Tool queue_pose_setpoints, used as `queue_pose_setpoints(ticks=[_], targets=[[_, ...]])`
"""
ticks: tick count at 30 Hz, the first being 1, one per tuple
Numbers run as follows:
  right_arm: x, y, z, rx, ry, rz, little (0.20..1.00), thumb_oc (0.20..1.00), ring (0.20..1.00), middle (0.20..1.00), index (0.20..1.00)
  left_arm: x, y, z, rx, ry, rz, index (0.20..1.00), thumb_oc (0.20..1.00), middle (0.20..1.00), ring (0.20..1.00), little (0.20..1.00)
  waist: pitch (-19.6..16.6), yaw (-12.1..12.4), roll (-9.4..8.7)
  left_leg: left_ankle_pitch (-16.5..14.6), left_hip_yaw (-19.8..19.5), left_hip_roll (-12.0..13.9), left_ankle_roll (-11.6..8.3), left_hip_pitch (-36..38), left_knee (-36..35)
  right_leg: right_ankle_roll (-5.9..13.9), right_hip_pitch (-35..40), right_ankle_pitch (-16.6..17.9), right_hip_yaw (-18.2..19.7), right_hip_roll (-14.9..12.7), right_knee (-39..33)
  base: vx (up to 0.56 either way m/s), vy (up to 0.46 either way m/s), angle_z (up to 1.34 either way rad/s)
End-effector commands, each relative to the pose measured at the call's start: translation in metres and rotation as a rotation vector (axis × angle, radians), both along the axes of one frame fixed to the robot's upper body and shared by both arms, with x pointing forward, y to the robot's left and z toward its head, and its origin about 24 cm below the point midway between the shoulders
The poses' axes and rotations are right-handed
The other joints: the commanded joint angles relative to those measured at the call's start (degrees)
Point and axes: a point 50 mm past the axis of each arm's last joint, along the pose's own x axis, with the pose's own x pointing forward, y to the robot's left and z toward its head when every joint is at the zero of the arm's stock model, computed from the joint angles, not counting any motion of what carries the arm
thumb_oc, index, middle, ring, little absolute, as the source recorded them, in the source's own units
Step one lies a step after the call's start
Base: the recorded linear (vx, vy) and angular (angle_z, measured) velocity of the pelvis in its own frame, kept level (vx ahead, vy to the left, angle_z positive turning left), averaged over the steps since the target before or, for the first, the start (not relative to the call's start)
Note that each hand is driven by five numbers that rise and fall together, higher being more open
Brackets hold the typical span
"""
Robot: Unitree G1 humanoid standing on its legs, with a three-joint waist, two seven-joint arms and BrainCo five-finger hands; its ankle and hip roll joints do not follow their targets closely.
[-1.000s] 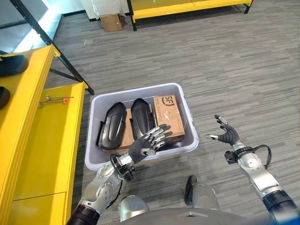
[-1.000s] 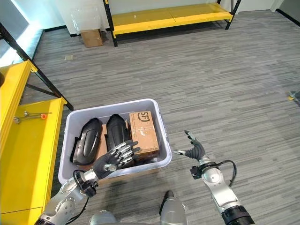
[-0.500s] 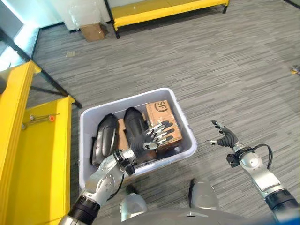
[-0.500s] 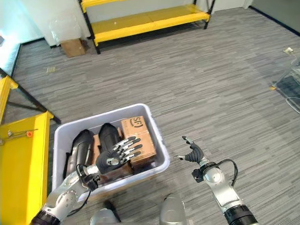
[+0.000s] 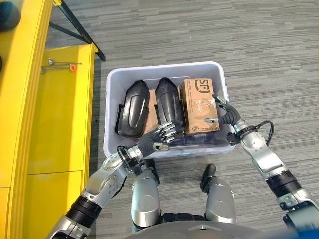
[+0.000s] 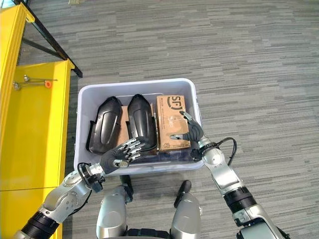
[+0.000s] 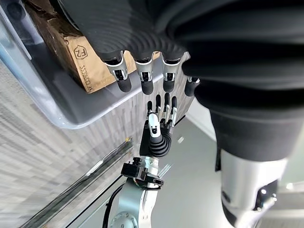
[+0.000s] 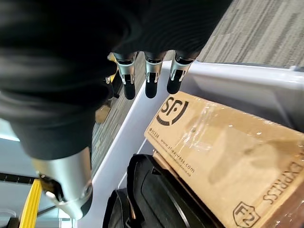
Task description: Move parts from the plastic box to the shelf.
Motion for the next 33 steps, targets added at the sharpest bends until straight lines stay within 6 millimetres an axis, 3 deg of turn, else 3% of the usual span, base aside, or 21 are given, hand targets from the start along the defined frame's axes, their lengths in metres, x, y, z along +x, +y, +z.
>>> queue_pose_setpoints(ticks=[1,7,9,15,21,22,25,28,30,32,33], targets=[[0.0,0.008,-0.001,0.023,0.006,-0.004,1.0,1.0,1.0,1.0,1.0,-0.003,0.003,0.018,-0.068,-0.082,0.074,1.0,1.0,1.0,1.0,1.0,-0.93,1.52,0.65,-0.75,-1.52,1.0,-0.51,0.24,-0.33,-0.57,-2.22,-3.31,-0.8,0.61,7.57,-0.04,0.068,0.16],[0.014,0.013,0.007,-0.009,-0.053,-0.096,1.0,1.0,1.0,1.0,1.0,0.007,0.009,0.028,-0.136,-0.13,0.201,1.0,1.0,1.0,1.0,1.0,0.84,3.21,1.92,1.05,-1.3,1.84,-0.92,-6.09,0.51,-0.92,-8.12,-5.16,-3.7,-1.9,13.75,-0.05,0.045,0.38],[0.026,0.016,0.022,-0.004,-0.104,-0.136,1.0,1.0,1.0,1.0,1.0,0.015,0.011,0.039,-0.167,-0.178,0.281,1.0,1.0,1.0,1.0,1.0,0.84,4.59,2.49,1.03,-1.63,0.88,-0.17,-10.51,1.19,-0.85,-12.73,-6.65,-4.96,-3.79,18.27,-0.1,0.043,0.64],[0.04,0.017,0.038,0.007,-0.165,-0.196,1.0,1.0,1.0,1.0,1.0,0.025,0.034,0.066,-0.295,-0.278,0.598,1.0,1.0,1.0,1.0,1.0,0.84,7.19,2.88,1.59,-4.92,-1.5,0.61,-17.94,2.37,-0.99,-18.88,-8.41,-5.53,-4.73,23.26,-0.05,0.025,0.33],[0.048,0.01,0.038,0.018,-0.152,-0.284,1.0,1.0,1.0,1.0,1.0,0.023,0.04,0.083,-0.352,-0.348,0.635,1.0,1.0,1.0,1.0,1.0,0.84,9.55,3.32,2.19,-7.02,-2.85,0.96,-22.27,3.04,-1.36,-21.81,-9.86,-7.37,-5.42,26.91,0.0,0.01,0.24],[0.052,0.005,0.036,0.08,-0.145,-0.375,1.0,1.0,1.0,1.0,1.0,0.024,0.038,0.087,-0.366,-0.355,0.638,1.0,1.0,1.0,1.0,1.0,0.84,10.3,3.39,2.47,-7.56,-3.07,1.08,-24.03,3.32,-1.44,-22.85,-10.33,-8.06,-5.46,28.02,0.0,0.024,0.29],[0.057,0.001,0.034,0.161,-0.113,-0.435,1.0,1.0,1.0,1.0,1.0,0.024,0.034,0.094,-0.336,-0.422,0.621,1.0,1.0,1.0,1.0,1.0,0.84,10.81,3.68,2.61,-7.91,-3.29,1.19,-25.74,3.61,-1.52,-23.93,-10.73,-8.5,-5.43,28.82,0.0,0.047,0.22],[0.062,-0.001,0.029,0.296,-0.058,-0.517,1.0,1.0,1.0,1.0,1.0,0.031,0.029,0.091,-0.341,-0.363,0.641,1.0,1.0,1.0,1.0,1.0,0.84,11.19,3.98,2.63,-8.17,-3.68,1.21,-27.17,3.65,-1.33,-24.96,-10.79,-8.75,-5.14,29.13,-0.01,0.063,0.05],[0.064,0.0,0.028,0.332,-0.041,-0.514,1.0,1.0,1.0,1.0,1.0,0.033,0.027,0.092,-0.34,-0.371,0.635,1.0,1.0,1.0,1.0,1.0,0.84,11.23,4.01,2.67,-8.22,-3.71,1.23,-27.69,3.69,-1.29,-25.32,-10.73,-8.83,-5.13,29.11,-0.01,0.022,0.0],[0.067,0.009,0.02,0.543,0.087,-0.431,1.0,1.0,1.0,1.0,1.0,0.035,0.019,0.092,-0.337,-0.37,0.602,1.0,1.0,1.0,1.0,1.0,0.84,11.46,4.39,2.87,-8.33,-3.85,1.28,-28.97,3.77,-1.29,-26.32,-10.44,-9.14,-5.17,29.06,-0.02,0.039,-0.01],[0.067,0.01,0.019,0.557,0.098,-0.418,1.0,1.0,1.0,1.0,1.0,0.036,0.019,0.092,-0.337,-0.368,0.599,1.0,1.0,1.0,1.0,1.0,0.84,11.5,4.45,2.88,-8.36,-3.88,1.29,-29.1,3.82,-1.29,-26.44,-10.44,-9.17,-5.19,29.13,-0.01,0.031,-0.01]])
